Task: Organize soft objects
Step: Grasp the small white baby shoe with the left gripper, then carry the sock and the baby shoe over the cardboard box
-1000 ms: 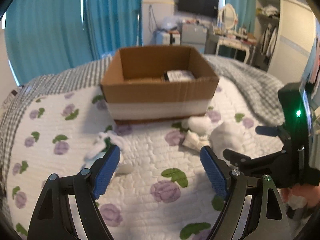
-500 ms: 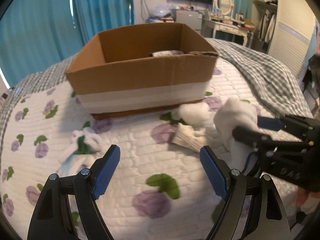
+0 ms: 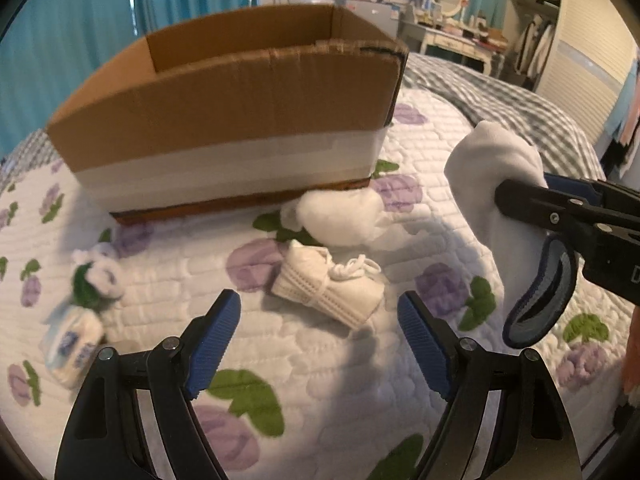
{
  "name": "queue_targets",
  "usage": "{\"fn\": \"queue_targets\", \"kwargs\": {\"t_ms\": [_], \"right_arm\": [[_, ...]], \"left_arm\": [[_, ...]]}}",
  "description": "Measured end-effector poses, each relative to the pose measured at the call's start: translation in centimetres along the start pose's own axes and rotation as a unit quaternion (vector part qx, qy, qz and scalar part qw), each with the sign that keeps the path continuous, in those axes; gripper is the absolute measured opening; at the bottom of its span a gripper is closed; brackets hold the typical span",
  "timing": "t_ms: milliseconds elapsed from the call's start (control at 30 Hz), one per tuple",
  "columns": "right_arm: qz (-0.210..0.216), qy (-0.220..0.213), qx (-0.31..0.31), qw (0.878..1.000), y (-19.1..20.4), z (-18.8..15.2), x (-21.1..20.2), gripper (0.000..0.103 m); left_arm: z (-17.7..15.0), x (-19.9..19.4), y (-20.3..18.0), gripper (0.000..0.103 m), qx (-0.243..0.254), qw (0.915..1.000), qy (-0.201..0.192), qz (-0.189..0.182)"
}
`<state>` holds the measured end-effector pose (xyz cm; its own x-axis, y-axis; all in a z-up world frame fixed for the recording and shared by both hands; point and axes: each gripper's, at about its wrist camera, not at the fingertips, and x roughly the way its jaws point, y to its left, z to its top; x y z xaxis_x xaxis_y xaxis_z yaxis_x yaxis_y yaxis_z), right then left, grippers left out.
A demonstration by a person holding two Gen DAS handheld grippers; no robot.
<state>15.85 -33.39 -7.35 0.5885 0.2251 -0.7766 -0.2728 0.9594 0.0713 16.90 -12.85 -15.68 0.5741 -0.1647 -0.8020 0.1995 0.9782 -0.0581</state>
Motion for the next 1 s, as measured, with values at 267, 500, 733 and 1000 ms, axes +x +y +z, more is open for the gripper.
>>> {"fn": "queue_targets", "kwargs": {"t_ms": [267, 500, 733, 1000], "right_arm": [[0.016, 0.017, 0.023, 0.999, -1.3, -0.5, 1.7, 0.045], [0.009, 0.008, 0.021, 1.000, -1.2, -0.4, 1.1, 0.045], [-0.009, -0.007, 0.009, 1.000, 0.1, 0.0, -1.8, 0.045], [-0.036, -0.061, -0.034, 0.997, 4.2, 2.0, -9.1, 0.045]], "left_arm": [[0.1, 1.8, -0.5, 0.073, 0.021, 0.9998, -0.002, 0.000], [0.2, 0.7, -0.2, 0.058, 0.022, 0.9994, 0.000, -0.026], [0.1, -3.9, 0.0, 0.058, 0.033, 0.9986, -0.029, -0.030], [0.2, -11.8, 1.8, 0.058, 0.034, 0.9953, -0.089, -0.017]]}}
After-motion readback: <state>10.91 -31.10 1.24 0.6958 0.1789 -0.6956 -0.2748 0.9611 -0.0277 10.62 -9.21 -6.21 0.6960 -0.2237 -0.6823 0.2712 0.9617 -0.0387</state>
